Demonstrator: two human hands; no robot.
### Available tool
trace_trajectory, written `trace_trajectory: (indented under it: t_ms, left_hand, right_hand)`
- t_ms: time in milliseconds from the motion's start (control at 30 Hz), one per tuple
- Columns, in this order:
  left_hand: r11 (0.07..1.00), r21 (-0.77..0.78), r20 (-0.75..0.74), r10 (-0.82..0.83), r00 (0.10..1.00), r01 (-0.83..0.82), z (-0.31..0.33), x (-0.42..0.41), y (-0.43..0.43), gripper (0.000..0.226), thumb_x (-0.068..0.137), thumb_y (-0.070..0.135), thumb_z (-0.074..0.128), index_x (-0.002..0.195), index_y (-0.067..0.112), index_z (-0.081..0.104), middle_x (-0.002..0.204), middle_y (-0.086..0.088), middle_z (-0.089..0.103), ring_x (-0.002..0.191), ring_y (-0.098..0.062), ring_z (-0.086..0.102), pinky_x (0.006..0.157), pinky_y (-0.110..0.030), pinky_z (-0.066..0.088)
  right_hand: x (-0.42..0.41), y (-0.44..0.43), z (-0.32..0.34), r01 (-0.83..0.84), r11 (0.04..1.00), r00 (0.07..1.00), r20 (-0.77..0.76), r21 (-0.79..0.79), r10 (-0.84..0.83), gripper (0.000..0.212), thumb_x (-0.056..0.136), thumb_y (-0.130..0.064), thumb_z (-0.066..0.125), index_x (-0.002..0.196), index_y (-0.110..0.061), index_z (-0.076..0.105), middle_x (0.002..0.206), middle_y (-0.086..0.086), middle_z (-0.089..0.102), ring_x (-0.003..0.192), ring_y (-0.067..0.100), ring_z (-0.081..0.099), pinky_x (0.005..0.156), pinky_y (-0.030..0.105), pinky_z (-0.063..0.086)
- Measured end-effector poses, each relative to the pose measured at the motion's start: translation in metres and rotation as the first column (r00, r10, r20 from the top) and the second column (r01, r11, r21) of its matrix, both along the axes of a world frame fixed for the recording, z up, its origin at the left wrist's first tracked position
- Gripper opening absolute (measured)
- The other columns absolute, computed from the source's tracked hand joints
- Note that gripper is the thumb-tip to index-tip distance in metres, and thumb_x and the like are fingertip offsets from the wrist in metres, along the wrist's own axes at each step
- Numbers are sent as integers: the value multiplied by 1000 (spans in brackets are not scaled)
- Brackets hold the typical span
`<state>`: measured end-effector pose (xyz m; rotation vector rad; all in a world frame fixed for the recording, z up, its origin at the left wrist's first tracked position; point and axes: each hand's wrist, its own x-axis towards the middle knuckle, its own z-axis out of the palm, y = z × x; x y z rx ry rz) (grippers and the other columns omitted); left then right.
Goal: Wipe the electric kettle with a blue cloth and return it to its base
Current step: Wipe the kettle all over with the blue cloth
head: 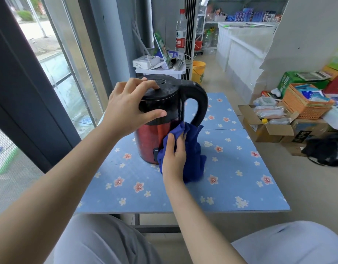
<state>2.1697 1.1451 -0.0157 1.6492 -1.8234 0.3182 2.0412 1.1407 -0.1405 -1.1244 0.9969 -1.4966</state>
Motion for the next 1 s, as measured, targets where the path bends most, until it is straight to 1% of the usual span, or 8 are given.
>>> trace_trajectory:
  t_ms: [100,233,367,433,533,600,700,1000]
  left_hand:
    - [1000,-2,0,5,1000,-5,-1,-1,0,73,71,79,56,130,36,52,135,2,52,122,-37,43,109,-48,33]
    - [1000,-14,-3,15,1000,-15,-3,-2,0,72,71,79,56,129,37,53,134,1,52,123,-36,43,109,-48,33]
    - [997,-44,-32,66,997,-67,-6,-6,3,70,72,79,57,130,38,53,134,1,51,127,-35,40,111,-50,30]
    - [993,-71,-39,97,995,-100,-10,-10,4,69,73,77,58,130,38,53,134,0,51,127,-35,40,111,-48,28]
    - [984,-114,-51,134,990,-139,-17,-15,4,68,75,72,62,132,36,55,138,-1,50,130,-35,39,111,-44,24]
    - [980,-137,-83,133,988,-143,-22,-18,3,67,76,69,63,133,33,55,142,-2,49,136,-34,36,113,-41,21]
    - [973,-188,-133,112,985,-136,-27,-20,-1,65,77,64,65,130,27,59,141,-6,51,139,-35,35,116,-41,19]
    - [965,-228,-133,104,986,-133,-28,-25,-18,66,75,64,64,128,26,60,139,-9,52,138,-38,36,115,-38,17]
  right_hand:
    - [0,0,4,-6,1000,1000,11,24,6,44,101,-30,45,144,-22,42,152,-10,37,143,10,30,116,23,26]
    - [5,-6,31,27,987,1000,0,-159,-27,46,100,-26,46,145,-18,41,155,0,36,146,12,24,118,26,24]
    - [-13,-1,-13,-43,998,982,-187,-36,36,41,99,-28,48,139,-18,51,135,6,60,130,23,51,102,18,39]
    - [-30,-2,-35,-21,999,882,-471,-49,-4,39,98,-31,49,134,-16,57,129,10,63,123,34,54,100,25,38]
    - [-62,-15,-42,4,999,581,-813,-33,-29,40,96,-43,45,129,-27,60,135,8,57,132,39,41,110,52,22]
    - [-86,-25,-41,-19,999,616,-787,-33,-14,35,94,-37,48,123,-27,65,113,14,68,107,38,59,91,40,42]
    - [-115,-32,-40,-59,998,692,-722,-36,14,30,90,-10,58,115,-21,71,82,16,70,66,27,54,64,28,38]
    - [-166,-144,25,182,968,869,-433,-174,-241,29,91,-10,62,118,-13,68,103,-3,70,89,6,61,81,20,46]
